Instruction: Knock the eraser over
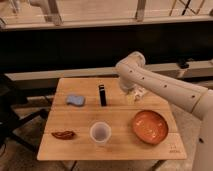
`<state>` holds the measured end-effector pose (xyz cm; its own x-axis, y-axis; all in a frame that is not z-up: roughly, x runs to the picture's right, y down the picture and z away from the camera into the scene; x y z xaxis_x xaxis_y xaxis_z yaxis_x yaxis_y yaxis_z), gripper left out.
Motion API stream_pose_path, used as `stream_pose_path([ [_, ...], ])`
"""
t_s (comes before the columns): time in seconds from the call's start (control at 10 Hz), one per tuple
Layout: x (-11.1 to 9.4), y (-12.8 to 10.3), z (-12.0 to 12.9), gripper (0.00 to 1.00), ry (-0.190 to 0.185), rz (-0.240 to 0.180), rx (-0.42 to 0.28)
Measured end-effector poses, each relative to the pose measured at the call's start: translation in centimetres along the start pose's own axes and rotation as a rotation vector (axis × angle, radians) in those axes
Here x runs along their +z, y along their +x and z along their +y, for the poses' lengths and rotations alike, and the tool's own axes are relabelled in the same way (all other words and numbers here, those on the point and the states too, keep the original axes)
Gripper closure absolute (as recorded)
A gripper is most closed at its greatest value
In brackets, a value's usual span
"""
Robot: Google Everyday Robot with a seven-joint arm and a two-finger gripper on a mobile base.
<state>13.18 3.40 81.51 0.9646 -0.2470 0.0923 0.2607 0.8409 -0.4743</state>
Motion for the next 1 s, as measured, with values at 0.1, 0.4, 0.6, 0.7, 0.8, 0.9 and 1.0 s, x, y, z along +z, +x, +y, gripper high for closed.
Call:
stream_pose_path([
  [0.1,0.2,0.1,-0.1,0.2,-0.003,0.003,-0.003],
  [0.4,0.5,-0.1,-0.6,0.2,-0.006,0.008,-0.016],
  [0.6,0.8,-0.2,-1.1,0.2,-0.005,0.011,-0.025],
  [0.7,0.9,-0.2,-1.2,0.2,-0.006,0.013,-0.029],
  [0.8,0.9,-0.1,-1.3,0.2,-0.007,0.015,-0.031],
  [0.9,1.0,-0.2,-1.4,0.2,-0.008,0.016,-0.033],
  [1.0,1.1,-0.2,-1.5,0.2,-0.008,0.017,-0.036],
])
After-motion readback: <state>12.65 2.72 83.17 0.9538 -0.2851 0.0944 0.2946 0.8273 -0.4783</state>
